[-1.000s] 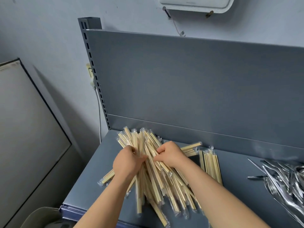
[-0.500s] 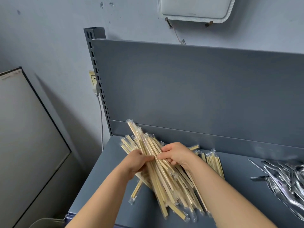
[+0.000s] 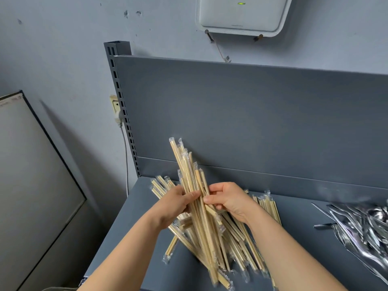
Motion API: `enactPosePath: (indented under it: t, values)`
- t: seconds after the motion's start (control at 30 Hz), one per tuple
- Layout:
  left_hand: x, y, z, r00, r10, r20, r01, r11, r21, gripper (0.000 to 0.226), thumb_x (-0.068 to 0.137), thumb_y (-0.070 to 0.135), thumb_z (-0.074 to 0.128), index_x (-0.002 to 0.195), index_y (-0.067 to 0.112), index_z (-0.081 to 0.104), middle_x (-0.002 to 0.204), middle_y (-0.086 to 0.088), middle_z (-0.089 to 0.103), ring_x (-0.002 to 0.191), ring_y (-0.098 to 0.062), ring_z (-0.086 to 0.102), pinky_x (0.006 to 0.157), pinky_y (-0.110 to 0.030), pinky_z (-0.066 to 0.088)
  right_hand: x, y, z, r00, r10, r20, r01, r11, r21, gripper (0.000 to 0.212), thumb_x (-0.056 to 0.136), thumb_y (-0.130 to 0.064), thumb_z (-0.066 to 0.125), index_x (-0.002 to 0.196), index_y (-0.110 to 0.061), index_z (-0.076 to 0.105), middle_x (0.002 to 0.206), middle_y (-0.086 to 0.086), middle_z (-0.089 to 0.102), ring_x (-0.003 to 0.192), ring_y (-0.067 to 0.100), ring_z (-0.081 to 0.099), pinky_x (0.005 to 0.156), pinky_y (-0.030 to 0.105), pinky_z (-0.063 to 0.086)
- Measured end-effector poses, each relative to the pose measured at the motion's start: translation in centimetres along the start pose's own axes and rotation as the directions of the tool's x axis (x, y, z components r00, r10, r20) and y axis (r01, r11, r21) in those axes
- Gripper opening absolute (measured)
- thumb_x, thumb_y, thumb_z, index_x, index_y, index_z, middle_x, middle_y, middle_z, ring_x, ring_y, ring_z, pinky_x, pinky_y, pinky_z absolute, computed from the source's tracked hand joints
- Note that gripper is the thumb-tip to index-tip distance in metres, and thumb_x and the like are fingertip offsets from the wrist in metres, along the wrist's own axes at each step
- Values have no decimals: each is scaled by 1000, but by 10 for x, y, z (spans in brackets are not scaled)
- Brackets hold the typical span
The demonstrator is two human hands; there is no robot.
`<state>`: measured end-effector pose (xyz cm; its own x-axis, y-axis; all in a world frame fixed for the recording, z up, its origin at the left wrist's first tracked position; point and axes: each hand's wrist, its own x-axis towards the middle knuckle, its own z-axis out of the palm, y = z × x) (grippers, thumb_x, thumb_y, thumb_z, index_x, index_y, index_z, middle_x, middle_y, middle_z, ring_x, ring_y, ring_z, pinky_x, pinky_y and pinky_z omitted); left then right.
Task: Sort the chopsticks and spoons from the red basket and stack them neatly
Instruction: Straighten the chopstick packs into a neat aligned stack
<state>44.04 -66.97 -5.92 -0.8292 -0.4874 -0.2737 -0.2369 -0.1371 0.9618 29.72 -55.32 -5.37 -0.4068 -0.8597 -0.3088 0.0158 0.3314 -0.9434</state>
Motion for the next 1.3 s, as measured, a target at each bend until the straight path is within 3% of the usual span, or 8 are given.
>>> enactPosePath:
  t: [0.13, 0.3, 0.43, 0.6, 0.7, 0.87, 1.0, 1.3]
  values:
    - [3, -1, 9, 1000, -2, -6, 3, 999, 37, 26, 99, 17, 46, 112, 3, 63, 97, -14, 72, 83, -21, 68, 84, -35, 55, -2, 5, 3, 999, -49, -2, 49, 999, -21, 22, 81, -4, 71, 97, -16, 77, 71, -3, 70, 51, 1, 51, 49, 15, 39]
    - [4, -7, 13, 1000, -9, -1, 9, 999, -35, 34, 102, 30, 44, 116, 5, 61, 104, -13, 72, 95, -23, 69, 93, -36, 52, -7, 7, 3, 998, -63, 0, 63, 998, -6, 21, 85, -8, 69, 100, -21, 76, 74, -5, 68, 53, 1, 48, 52, 15, 40]
    - [0, -9, 16, 997, 30, 75, -20, 992, -128, 40, 97, 35, 52, 112, 0, 62, 102, -19, 72, 95, -30, 70, 86, -34, 55, -11, 8, 8, 998, -57, -1, 57, 998, -33, 22, 83, -7, 70, 102, -16, 75, 75, -5, 68, 54, 1, 50, 56, 19, 42]
    - [1, -12, 16, 998, -27, -48, 12, 959, -282, 28, 97, 19, 55, 110, -5, 61, 99, -24, 71, 87, -34, 71, 72, -36, 59, -13, 7, 13, 996, -77, 34, 75, 996, 40, 38, 79, 6, 70, 114, -9, 70, 101, 13, 74, 88, 18, 69, 81, 29, 58]
    - [2, -15, 9, 996, -34, -80, 3, 935, -355, 26, 97, 13, 53, 109, -8, 63, 96, -25, 70, 83, -33, 69, 76, -43, 60, -13, 10, 7, 998, -50, -48, 55, 994, 93, 33, 81, 3, 71, 112, -9, 68, 101, 11, 74, 86, 17, 68, 76, 24, 55]
    - [-5, -1, 13, 985, 164, -46, -170, 932, -320, 21, 90, 20, 60, 97, 0, 65, 81, -14, 70, 73, -22, 66, 64, -33, 57, -13, 2, 3, 978, -146, -151, 155, 986, 53, 15, 88, -16, 69, 103, -16, 70, 90, 0, 76, 84, 10, 65, 78, 24, 51]
    - [-13, 33, 30, 928, 372, -11, -359, 885, -297, 28, 85, 26, 65, 99, 2, 63, 79, -12, 69, 74, -21, 66, 67, -32, 56, -22, -31, -10, 945, -306, -113, 325, 905, 273, 37, 83, -22, 70, 118, -10, 63, 85, 2, 73, 77, 13, 67, 77, 24, 55]
    - [5, 88, 96, 810, 581, 82, -557, 805, -205, 20, 92, 13, 61, 112, 16, 63, 92, -7, 71, 86, -20, 70, 82, -36, 57, -71, -69, -64, 878, -422, -226, 477, 813, 334, 37, 83, -29, 67, 117, -14, 69, 111, 12, 70, 91, 14, 62, 71, 22, 52]
